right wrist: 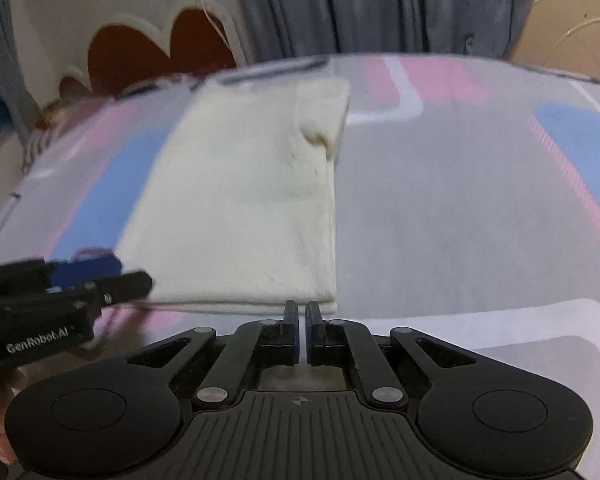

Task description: Fold small clothes

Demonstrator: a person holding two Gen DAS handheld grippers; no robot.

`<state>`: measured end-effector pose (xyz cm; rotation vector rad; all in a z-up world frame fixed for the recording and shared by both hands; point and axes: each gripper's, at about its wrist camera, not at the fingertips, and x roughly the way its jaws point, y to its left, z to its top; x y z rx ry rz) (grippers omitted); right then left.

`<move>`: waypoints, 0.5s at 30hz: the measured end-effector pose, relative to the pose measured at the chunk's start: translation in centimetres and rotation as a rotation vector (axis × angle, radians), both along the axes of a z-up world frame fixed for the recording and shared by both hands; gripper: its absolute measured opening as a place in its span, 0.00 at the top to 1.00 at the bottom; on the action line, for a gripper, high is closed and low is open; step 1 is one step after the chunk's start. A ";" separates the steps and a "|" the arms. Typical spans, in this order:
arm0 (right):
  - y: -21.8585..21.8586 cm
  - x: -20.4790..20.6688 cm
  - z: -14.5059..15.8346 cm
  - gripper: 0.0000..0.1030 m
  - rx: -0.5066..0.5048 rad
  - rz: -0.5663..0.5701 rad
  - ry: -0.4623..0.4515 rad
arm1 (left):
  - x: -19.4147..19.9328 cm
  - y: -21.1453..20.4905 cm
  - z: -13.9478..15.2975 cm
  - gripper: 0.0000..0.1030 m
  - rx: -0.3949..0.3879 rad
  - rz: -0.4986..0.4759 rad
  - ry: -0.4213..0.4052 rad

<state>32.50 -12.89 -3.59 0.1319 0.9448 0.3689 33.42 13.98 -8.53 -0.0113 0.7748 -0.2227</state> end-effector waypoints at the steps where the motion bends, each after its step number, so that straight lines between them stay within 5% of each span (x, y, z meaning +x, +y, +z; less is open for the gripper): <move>1: -0.2 -0.3 0.5 0.97 0.007 -0.010 -0.010 | -0.7 0.0 0.3 0.64 -0.005 0.011 -0.003; 15: -3.9 -10.6 8.2 0.96 0.031 0.034 -0.196 | -11.3 -2.1 5.8 0.64 -0.020 0.103 -0.104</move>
